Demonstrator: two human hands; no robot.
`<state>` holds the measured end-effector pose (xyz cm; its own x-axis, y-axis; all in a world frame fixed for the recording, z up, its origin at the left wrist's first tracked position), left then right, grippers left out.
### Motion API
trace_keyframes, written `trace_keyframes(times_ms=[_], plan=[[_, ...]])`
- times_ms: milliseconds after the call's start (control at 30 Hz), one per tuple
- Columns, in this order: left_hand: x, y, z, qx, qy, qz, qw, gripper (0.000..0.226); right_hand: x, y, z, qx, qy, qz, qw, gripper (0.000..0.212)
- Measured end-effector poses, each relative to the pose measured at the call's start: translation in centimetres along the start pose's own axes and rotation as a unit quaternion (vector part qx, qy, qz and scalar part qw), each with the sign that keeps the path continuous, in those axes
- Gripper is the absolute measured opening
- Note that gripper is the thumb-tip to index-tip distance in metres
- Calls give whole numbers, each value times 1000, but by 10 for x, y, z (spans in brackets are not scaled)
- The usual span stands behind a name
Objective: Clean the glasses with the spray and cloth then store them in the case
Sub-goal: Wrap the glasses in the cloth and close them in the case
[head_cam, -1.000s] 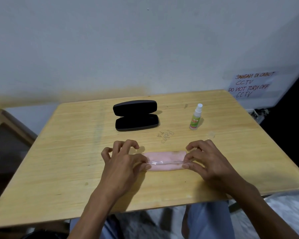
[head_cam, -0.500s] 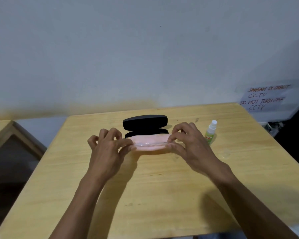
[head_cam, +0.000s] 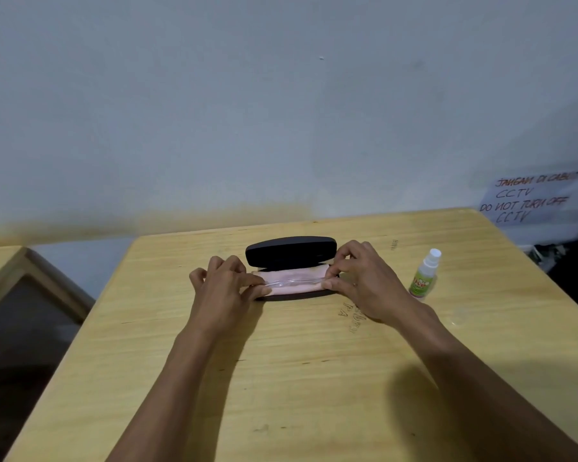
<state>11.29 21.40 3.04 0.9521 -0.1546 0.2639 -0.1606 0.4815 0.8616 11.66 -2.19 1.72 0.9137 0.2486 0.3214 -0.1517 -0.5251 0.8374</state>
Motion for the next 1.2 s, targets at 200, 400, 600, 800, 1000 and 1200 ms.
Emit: trace_keyframes(times_ms=[200,400,600,800,1000,1200], plan=[[9,-2,-9,-55,91,-30,994,15,0,0,4,27,-45,-29,998,20],[5,-2,-8,-60,92,-64,992,15,-4,5,1,37,-52,-38,997,21],[2,-5,-11,-102,113,-56,987,16,-8,4,4,43,-56,-31,997,24],[-8,13,-33,-227,139,56,962,23,-15,21,8,96,-99,20,990,23],[3,18,-32,-308,199,66,928,44,-6,22,23,250,-254,54,933,45],[23,-3,-33,-388,260,4,884,34,4,1,23,328,-352,-2,877,47]])
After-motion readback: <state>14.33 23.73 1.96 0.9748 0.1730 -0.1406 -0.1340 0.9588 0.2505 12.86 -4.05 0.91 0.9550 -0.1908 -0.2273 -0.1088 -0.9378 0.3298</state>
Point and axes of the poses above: each hand's wrist, its own x-axis towards the middle knuckle, its own y-axis out of the back of the hand, z = x × y, the point moved 8 cm from there along x, towards the middle knuckle, and after that the axes turned 5 degrees about -x, right-handed, at the moved point
